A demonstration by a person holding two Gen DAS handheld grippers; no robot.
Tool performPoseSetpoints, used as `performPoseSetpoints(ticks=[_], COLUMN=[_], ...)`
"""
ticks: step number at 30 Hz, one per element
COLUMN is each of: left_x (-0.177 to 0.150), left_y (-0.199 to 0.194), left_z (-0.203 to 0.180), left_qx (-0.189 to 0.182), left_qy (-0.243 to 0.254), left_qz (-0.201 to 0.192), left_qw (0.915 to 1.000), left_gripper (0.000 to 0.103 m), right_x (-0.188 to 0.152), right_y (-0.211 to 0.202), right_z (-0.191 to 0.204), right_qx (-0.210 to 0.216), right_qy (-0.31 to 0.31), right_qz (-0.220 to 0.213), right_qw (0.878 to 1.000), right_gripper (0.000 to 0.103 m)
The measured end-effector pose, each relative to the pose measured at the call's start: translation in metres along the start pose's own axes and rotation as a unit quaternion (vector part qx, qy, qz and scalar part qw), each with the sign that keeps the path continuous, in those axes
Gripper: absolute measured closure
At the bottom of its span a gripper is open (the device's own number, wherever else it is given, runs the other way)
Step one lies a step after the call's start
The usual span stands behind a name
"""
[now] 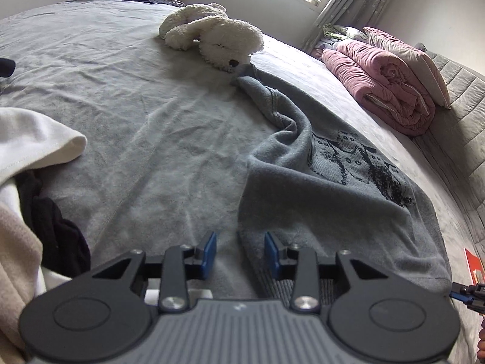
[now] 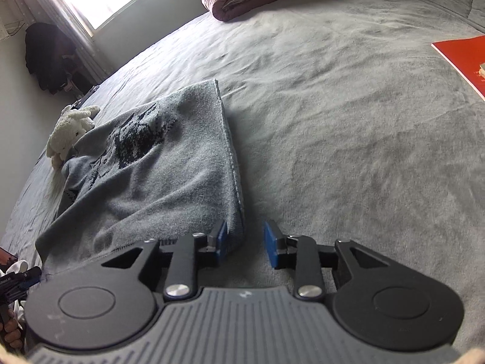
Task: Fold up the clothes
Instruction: 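Grasp the sweater hem with the right tool while the left tool releases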
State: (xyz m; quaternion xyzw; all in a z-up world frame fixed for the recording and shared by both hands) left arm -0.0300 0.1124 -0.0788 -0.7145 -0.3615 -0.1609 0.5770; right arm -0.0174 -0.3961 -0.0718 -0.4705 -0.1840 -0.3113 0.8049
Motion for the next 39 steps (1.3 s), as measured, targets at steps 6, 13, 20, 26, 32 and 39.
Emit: performPoseSetpoints(ticks=[6,13,20,26,32,39], left_x=[-0.013,-0.016,-0.013,-0.012,-0.010,-0.015], left_y=[-0.007,-0.003,0.005,0.016,0.019,0.018], left_z=[-0.002,-0.023,-0.050,-0.066,-0.066,-0.057], left_qx=[0.012,0.027,-0.015,-0.040,-0.068,-0.112], left_qy=[0.078,0.142,0.139,0.117,0.064,0.001], left_qz=[0.002,-0.012,-0.018,-0.015,0.002,0.035], left_qw=[0.9969,0.9894,0.9900,0.9922,0.9956,0.9931], left_gripper=[0.073,0.073,0.074,0.074,0.074,0.074], right_x=[-0.021,-0.017,0.006,0.016,0.010,0.005], right_y=[-0.007,0.018,0.036,0.054,0.067,0.038], right_z=[0.016,0.042,0.058,0.069,0.076,0.077], right_qx=[-0.031,-0.067,-0.036,-0.030,-0.038,-0.049], right_qy=[-0.070,-0.133,-0.084,-0.065,-0.088,-0.104], right_qz=[0.002,0.000,-0.005,-0.005,-0.018,-0.010], right_qw=[0.997,0.989,0.996,0.997,0.995,0.993], right_gripper=[0.068,0.059,0.060,0.060,0.089,0.099])
Point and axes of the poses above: each gripper's, at about its wrist camera, not at the fingertips, and y roughly the way its jaws point, z to its left, x to its top, the point moved 3 cm from there along y, roughly the way its jaws point, and after that the axes turned 7 degrees about x, right-handed, at the moved point
